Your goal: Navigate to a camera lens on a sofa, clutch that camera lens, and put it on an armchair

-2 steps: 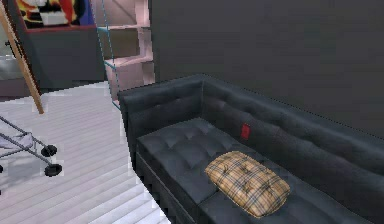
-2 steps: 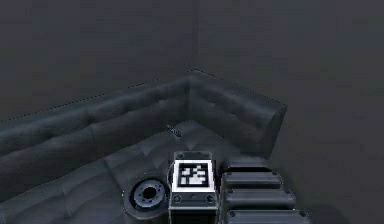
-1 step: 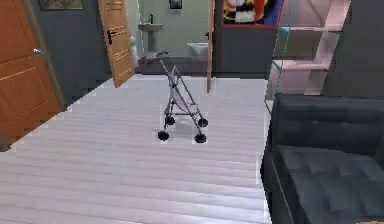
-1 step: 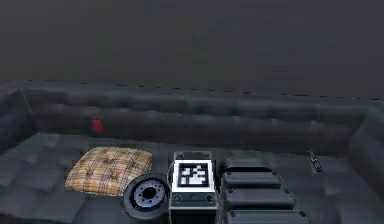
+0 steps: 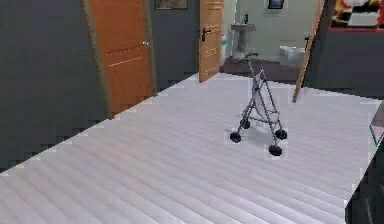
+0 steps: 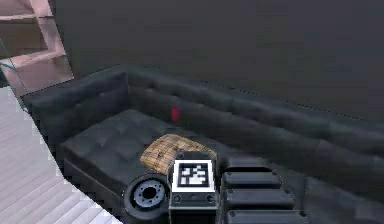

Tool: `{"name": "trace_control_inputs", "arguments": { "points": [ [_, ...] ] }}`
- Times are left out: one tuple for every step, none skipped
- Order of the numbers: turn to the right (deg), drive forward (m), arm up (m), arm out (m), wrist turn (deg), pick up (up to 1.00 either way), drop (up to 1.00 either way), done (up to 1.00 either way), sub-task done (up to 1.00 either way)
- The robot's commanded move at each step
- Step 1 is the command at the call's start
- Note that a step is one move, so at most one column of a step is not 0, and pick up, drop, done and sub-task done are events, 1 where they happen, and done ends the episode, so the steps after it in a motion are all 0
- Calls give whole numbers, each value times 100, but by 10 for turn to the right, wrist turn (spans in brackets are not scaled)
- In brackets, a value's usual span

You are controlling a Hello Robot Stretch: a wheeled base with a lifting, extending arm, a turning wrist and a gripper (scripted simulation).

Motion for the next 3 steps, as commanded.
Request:
{"name": "trace_control_inputs", "arguments": {
  "points": [
    [0, 100, 0, 0, 0, 0, 0, 0, 0],
    [0, 100, 0, 0, 0, 0, 0, 0, 0],
    [-180, 0, 0, 0, 0, 0, 0, 0, 0]
  ]
}}
